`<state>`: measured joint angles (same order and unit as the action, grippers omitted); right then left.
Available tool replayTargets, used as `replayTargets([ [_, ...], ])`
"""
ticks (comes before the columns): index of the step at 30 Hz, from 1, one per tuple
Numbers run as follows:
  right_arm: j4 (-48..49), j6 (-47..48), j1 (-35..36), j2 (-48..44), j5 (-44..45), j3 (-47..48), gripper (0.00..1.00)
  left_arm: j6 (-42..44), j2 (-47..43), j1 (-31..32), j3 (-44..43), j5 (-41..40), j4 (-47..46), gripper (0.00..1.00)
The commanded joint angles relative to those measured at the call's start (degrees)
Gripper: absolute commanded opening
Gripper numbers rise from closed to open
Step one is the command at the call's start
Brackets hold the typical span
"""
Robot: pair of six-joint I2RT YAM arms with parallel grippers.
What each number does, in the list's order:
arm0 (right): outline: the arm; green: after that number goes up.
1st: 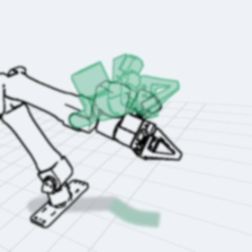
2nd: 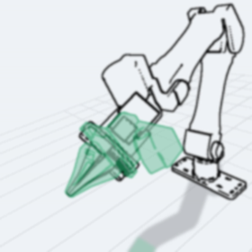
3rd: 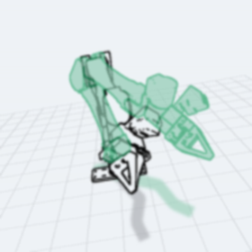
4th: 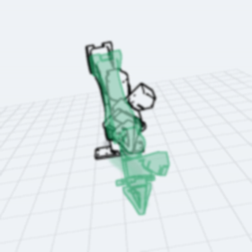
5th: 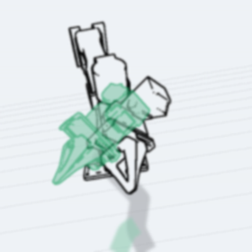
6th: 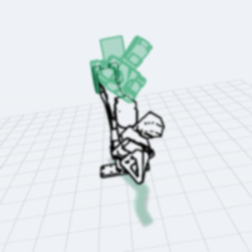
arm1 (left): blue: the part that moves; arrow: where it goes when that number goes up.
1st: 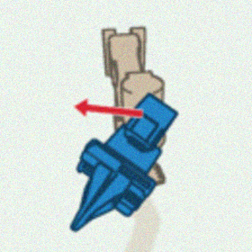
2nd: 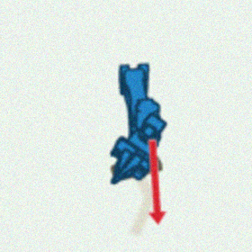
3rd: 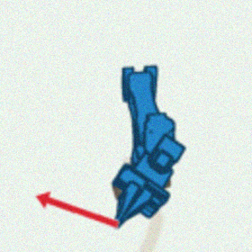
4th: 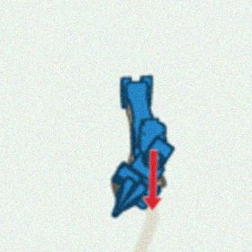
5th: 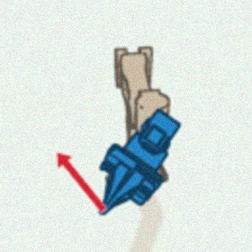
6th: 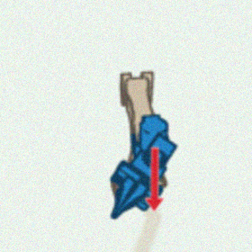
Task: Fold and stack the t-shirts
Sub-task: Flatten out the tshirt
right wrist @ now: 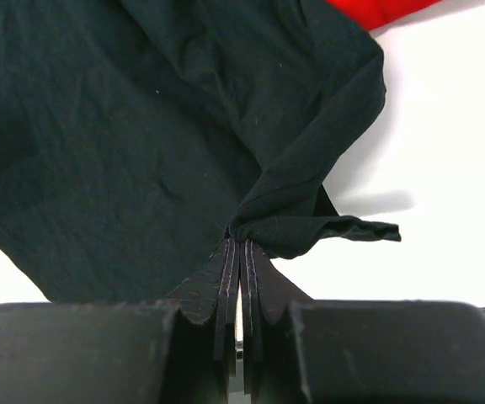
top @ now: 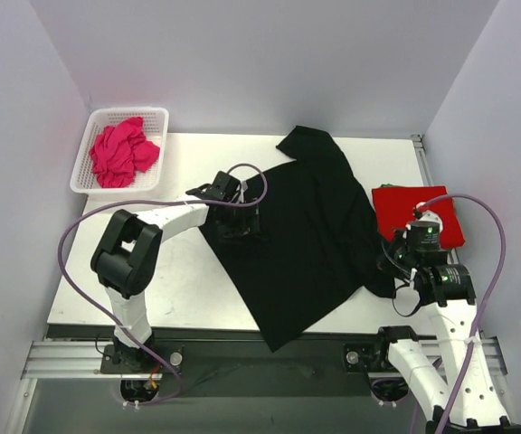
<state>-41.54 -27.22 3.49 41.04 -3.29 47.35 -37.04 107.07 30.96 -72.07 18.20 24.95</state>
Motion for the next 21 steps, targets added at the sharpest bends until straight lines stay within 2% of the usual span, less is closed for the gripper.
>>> replayTargets([
  [1,0.84,-0.73,0.56,0.80,0.12,-1.91,0.00,0.47,3.05,-0.55,-1.58,-0.88,2.38,0.96],
  [11,2.07,0.85,1.79,4.48,1.18,-3.24,0.00,3.11,9.20,-7.22,-3.59,-2.11,3.34,0.96],
  [21,3.57,1.30,10.04,18.28,3.11,4.14,0.00,6.71,18.70,-15.13,-19.93,-1.67,8.80,0.96],
])
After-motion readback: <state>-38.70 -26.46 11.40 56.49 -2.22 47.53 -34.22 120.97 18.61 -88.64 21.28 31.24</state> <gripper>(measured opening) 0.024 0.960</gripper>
